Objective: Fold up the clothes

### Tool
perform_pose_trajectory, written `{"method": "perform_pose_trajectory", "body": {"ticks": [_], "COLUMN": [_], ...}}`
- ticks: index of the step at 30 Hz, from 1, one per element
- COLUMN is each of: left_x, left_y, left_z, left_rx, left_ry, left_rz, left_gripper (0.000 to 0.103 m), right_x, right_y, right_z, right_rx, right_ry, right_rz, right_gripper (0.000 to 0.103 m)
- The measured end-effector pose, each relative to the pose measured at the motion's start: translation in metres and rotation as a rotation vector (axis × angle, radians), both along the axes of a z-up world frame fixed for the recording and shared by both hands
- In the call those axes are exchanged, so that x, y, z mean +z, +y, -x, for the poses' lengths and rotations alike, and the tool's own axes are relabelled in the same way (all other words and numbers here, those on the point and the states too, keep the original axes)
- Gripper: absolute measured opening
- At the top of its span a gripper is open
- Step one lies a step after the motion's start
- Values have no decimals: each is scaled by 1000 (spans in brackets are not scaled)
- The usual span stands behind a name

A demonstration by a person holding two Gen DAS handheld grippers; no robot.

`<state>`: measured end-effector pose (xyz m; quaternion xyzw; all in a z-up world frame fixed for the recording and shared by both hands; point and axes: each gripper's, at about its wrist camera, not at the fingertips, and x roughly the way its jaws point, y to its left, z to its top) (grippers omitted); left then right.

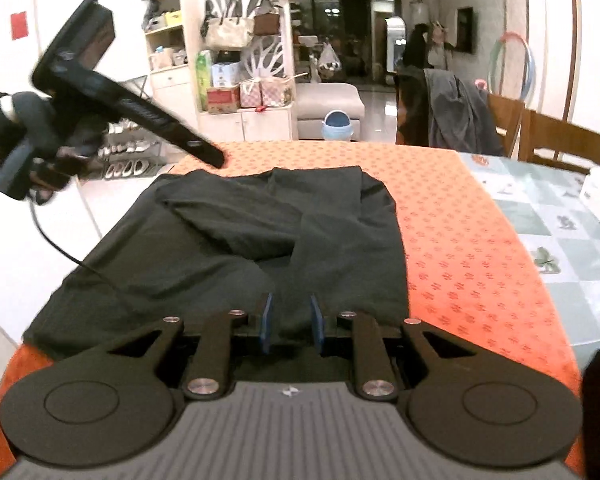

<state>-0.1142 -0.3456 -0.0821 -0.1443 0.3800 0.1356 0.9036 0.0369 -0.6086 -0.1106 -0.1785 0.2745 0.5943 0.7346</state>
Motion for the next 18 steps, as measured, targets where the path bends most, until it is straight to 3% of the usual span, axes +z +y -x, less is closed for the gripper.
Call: {"method": "perform_pose_trajectory", "body": {"ticks": [7, 18], "left_x": [-9, -64], "left_y": [-52, -109], "left_z": [90, 204], "left_rx": [24, 128], "left_ry": [-13, 54], "left_rz": [-34, -23], "left_gripper": [57, 59], "right_x": [5, -15], "right_y": [-52, -84], "right_z": [33, 77], "right_rx": [88, 121], "right_ry": [-127, -171], "right_rz": [82, 153], "right_gripper": [33, 35]}}
